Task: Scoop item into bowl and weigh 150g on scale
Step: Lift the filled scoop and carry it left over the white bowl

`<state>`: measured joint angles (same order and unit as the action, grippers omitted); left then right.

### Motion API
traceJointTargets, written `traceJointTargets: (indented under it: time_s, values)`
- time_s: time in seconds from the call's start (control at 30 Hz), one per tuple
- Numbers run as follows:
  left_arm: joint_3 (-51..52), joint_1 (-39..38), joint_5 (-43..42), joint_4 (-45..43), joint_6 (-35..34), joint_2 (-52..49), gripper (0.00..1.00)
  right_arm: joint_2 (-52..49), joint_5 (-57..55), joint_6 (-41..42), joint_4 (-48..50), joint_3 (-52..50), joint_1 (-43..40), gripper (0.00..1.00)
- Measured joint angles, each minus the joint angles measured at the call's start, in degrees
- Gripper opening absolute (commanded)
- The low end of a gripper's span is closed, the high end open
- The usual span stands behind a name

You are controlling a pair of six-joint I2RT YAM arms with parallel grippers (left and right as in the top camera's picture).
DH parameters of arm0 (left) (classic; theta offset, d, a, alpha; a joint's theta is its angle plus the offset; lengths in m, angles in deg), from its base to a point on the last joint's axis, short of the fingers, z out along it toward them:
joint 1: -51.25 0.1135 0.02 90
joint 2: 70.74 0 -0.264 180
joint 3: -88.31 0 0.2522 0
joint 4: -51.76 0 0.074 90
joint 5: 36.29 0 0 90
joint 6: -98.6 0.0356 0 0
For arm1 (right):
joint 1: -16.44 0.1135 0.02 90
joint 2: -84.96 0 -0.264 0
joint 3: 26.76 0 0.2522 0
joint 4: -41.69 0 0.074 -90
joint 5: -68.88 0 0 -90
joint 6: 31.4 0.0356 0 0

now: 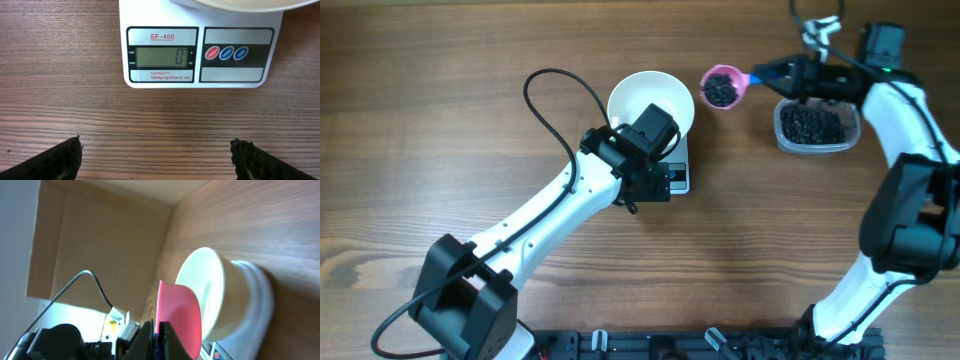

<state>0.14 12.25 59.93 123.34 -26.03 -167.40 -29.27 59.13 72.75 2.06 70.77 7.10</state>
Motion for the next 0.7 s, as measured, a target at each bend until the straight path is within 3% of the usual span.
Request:
traceJointTargets:
  time_s: [0.2,0.4,0.5,0.7]
  values:
    - [0.0,0.0,0.0,0.0,0.0,0.0,1.00,0.0,-8.5,7.1,11.3,-0.1,9.9,0.04]
    - [0.0,0.0,0.0,0.0,0.0,0.0,1.00,0.2,-18.7,1.6,13.4,-0.1,15.3,0.04]
    - [0.0,0.0,0.0,0.0,0.0,0.0,1.00,3.4,-27.4,-5.7,10.0,-0.1,17.4,0.04]
    - [0.0,0.0,0.0,0.0,0.0,0.0,1.00,11.1,-37.0,-31.5,7.5,-0.1,23.6,0.04]
